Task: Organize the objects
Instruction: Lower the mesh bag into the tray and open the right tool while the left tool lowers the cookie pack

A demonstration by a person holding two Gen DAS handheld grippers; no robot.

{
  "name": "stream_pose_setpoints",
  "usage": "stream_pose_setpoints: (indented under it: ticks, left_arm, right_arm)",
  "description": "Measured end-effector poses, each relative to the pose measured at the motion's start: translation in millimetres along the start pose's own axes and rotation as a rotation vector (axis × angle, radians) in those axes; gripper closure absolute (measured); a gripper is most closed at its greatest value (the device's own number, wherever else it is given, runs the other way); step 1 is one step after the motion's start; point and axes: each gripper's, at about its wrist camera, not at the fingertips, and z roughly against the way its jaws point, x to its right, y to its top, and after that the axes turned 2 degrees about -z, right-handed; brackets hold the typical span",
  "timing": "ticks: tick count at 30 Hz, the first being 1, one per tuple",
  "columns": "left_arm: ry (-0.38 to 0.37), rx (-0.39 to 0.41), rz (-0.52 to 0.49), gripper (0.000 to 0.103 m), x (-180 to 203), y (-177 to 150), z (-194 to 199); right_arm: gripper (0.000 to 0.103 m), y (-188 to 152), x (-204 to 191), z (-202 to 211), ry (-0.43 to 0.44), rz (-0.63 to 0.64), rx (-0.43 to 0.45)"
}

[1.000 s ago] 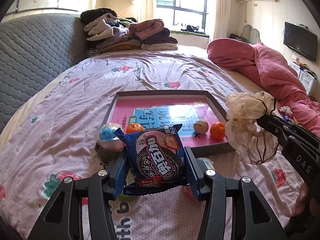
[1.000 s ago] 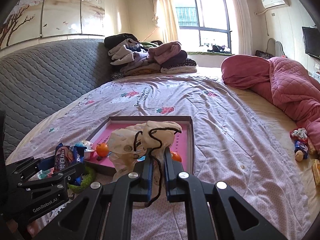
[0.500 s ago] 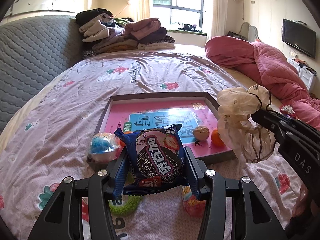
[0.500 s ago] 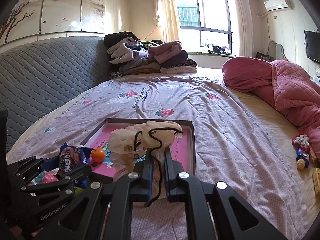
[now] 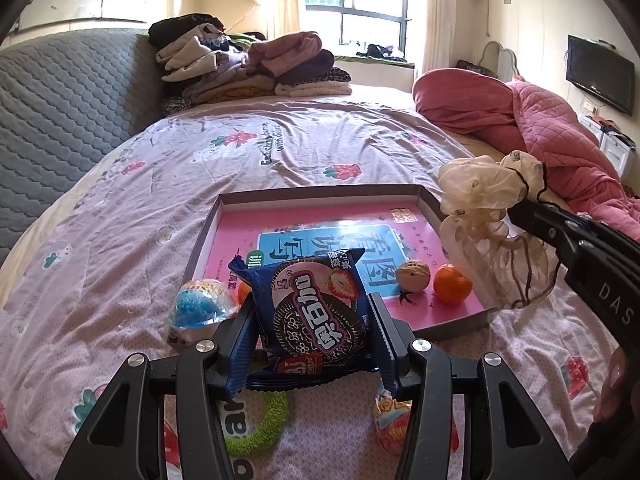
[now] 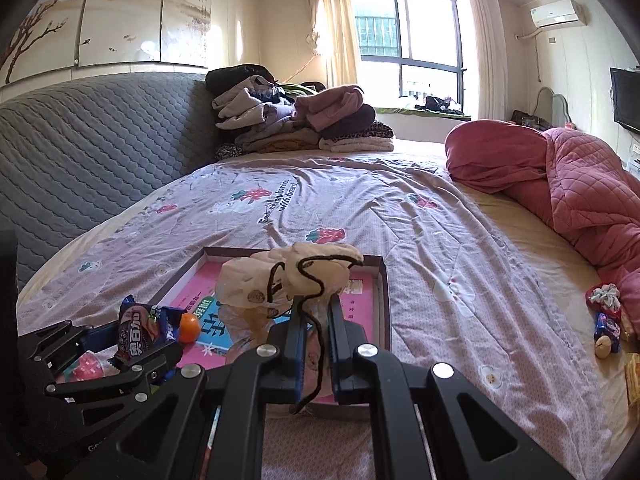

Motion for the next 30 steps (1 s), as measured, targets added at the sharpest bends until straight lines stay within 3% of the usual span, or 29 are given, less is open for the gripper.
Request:
stream_pose_setpoints:
  ticks: [11, 30]
  left_arm:
    - [0.003, -0.007, -0.009, 0.05, 2.1, 11.4, -18.9]
    - [-0.036, -0.105, -0.027, 0.05, 15.5, 11.1, -72.3]
  right_arm:
    - [0.093, 7.3, 7.4, -19.4, -0.028, 0.011, -0.009]
    - [0.093, -4.7, 23.2, -73.0, -0.035, -0.039, -0.13]
